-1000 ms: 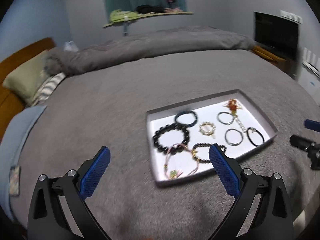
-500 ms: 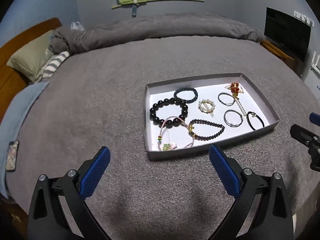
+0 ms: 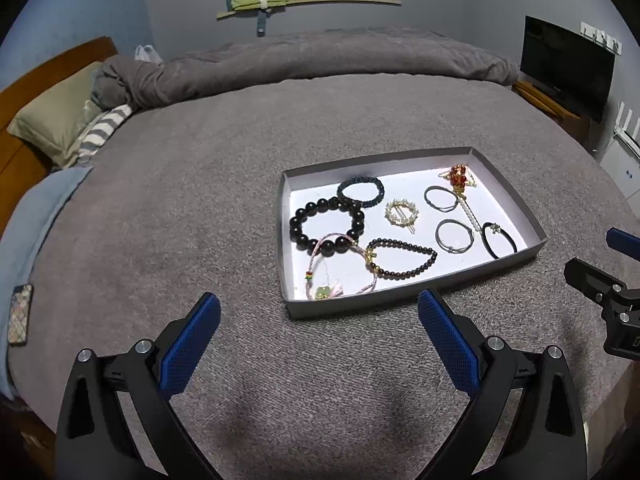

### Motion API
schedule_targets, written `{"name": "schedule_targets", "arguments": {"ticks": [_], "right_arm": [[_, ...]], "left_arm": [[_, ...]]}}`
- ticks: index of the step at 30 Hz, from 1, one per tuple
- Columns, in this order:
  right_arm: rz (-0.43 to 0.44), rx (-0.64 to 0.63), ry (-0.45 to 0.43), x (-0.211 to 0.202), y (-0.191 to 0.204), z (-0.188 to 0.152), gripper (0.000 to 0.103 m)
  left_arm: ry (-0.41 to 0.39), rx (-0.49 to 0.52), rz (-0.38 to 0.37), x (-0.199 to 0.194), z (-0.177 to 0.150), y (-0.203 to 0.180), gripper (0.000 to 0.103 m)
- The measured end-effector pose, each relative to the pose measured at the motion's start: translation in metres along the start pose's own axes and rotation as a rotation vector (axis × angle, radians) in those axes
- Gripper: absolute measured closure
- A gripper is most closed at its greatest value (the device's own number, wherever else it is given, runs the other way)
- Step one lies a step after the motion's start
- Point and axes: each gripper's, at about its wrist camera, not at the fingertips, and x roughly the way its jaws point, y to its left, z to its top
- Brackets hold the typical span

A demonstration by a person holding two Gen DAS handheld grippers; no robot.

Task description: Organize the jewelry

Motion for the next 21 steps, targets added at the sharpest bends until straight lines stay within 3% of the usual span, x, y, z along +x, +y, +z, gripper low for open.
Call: {"name": "schedule_targets", "arguments": {"ticks": [21], "right_arm": [[-0.008,-0.011,-0.004,-0.0026,0.0000,0.0004,0.005]], "left_arm": [[0.012,0.006,-0.010,-0.0008,0.0002,0.0005,0.003]]}}
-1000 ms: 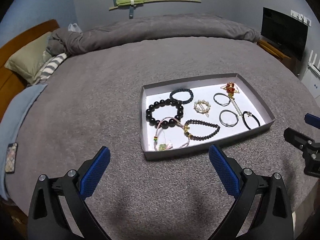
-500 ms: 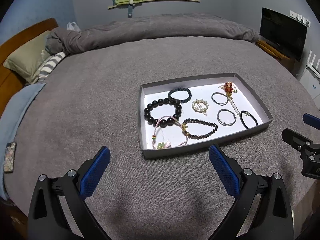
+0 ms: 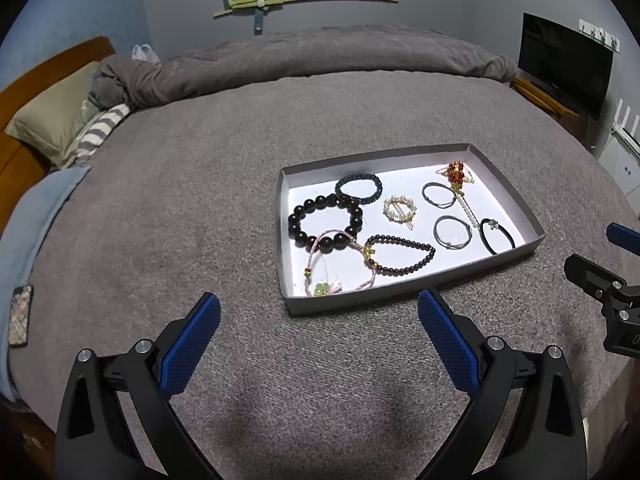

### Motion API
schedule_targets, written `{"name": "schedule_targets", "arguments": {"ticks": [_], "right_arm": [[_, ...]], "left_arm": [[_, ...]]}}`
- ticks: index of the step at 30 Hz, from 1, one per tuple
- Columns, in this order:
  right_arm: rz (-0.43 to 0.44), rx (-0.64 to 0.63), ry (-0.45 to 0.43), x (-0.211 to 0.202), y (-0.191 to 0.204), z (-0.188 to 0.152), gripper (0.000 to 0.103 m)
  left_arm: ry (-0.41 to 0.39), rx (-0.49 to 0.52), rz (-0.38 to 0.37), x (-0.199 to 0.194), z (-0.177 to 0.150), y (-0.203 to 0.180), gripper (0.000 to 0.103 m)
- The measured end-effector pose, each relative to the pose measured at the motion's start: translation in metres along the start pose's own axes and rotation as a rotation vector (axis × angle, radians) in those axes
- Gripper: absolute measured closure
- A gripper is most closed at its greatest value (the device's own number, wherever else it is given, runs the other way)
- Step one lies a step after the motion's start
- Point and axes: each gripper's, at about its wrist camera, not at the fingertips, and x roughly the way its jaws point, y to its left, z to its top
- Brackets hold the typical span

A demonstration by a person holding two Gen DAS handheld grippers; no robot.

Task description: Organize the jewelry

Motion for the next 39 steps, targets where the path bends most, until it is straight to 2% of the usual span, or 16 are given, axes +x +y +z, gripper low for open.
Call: {"name": "schedule_targets", "arguments": {"ticks": [39], "right_arm": [[-0.005,-0.008,-0.018,-0.013,0.002,-0.002,0.005]], "left_arm": [[-0.006,0.017,-0.004,-0.011,-0.003,-0.005,0.003]]}}
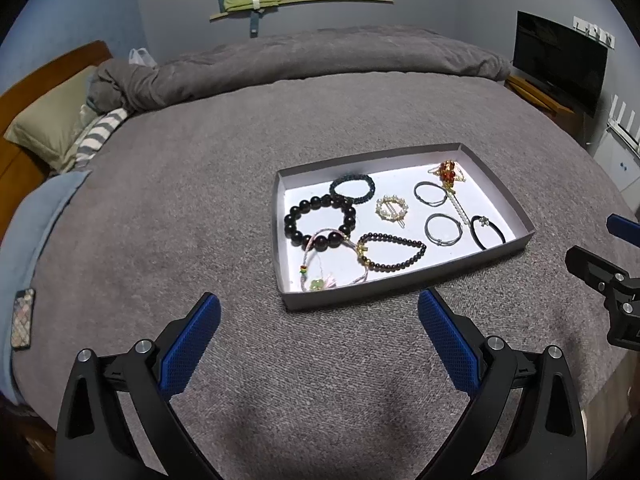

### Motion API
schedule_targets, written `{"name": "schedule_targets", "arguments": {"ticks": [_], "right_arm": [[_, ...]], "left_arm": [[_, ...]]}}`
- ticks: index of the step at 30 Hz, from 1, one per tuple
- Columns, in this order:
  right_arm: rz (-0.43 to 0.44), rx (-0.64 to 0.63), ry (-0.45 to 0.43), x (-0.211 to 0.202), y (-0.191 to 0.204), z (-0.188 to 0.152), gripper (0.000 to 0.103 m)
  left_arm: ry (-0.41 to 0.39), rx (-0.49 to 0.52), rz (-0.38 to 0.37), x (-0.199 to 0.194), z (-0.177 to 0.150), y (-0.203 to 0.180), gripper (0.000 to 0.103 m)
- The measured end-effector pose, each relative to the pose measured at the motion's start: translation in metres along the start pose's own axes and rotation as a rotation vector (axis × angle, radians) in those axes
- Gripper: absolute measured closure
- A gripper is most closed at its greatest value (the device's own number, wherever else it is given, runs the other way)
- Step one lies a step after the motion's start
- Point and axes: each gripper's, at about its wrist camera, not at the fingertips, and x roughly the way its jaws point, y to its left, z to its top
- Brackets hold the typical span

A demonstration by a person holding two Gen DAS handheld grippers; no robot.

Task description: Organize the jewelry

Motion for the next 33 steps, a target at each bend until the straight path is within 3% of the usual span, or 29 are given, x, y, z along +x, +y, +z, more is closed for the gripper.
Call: {"name": "schedule_targets", "arguments": {"ticks": [17,33], "right_arm": [[0.003,-0.005,0.007,-0.0010,-0.0001,-0.0020,0.005],[0.005,-0.006,0.016,0.0040,-0.0020,-0.0021,0.005]], "left_arm": [[0.004,0.003,-0.002,0.0008,-0.0014,-0.0009,0.003],[-0.068,0.026,0.093,-0.0040,0.0058,-0.0003,0.003]]}}
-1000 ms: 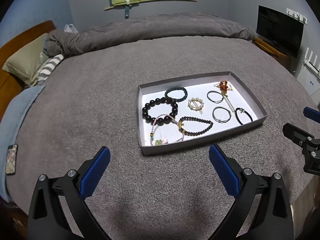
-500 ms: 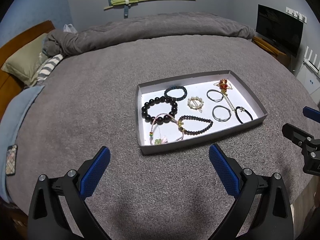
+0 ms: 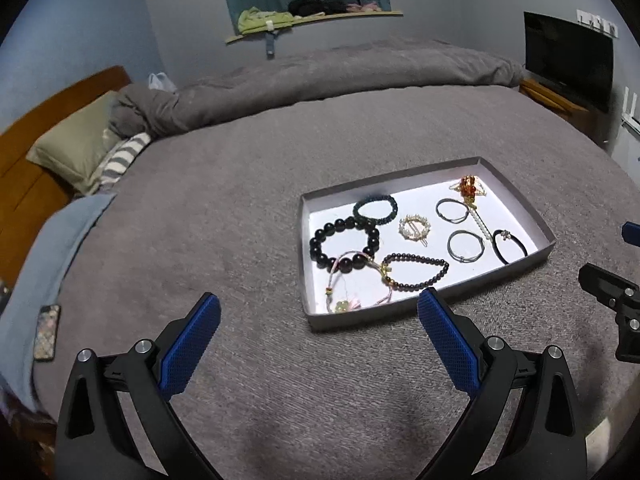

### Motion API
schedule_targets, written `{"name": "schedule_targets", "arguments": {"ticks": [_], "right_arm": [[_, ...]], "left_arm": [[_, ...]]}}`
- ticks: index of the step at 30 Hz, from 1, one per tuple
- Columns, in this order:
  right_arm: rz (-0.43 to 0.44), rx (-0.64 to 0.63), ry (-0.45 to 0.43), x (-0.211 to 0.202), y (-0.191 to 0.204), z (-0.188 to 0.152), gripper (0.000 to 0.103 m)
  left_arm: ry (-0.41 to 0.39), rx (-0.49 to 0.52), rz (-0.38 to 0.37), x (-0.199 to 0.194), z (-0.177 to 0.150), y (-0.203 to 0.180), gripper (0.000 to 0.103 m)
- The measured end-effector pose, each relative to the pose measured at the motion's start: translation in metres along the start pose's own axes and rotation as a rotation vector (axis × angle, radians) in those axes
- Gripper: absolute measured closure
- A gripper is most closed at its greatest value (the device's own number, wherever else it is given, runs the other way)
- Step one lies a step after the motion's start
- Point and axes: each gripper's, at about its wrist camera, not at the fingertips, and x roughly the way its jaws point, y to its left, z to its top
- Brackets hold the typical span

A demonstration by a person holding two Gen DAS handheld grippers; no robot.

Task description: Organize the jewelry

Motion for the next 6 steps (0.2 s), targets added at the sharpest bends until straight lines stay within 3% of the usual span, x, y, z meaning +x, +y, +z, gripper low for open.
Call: {"name": "schedule_targets", "arguments": {"ticks": [3,6], "right_arm": [[0.003,0.008,0.007,0.002,-0.004,-0.001,0.006],[0.016,0.030,0.015,0.007,-0.016,-0.003,0.006]], "left_arm": [[0.041,-0.034,-0.050,0.009,0.001,0.009,0.003],[0.033,-0.059,-0.038,0.017,0.000,0.024,0.003]]}}
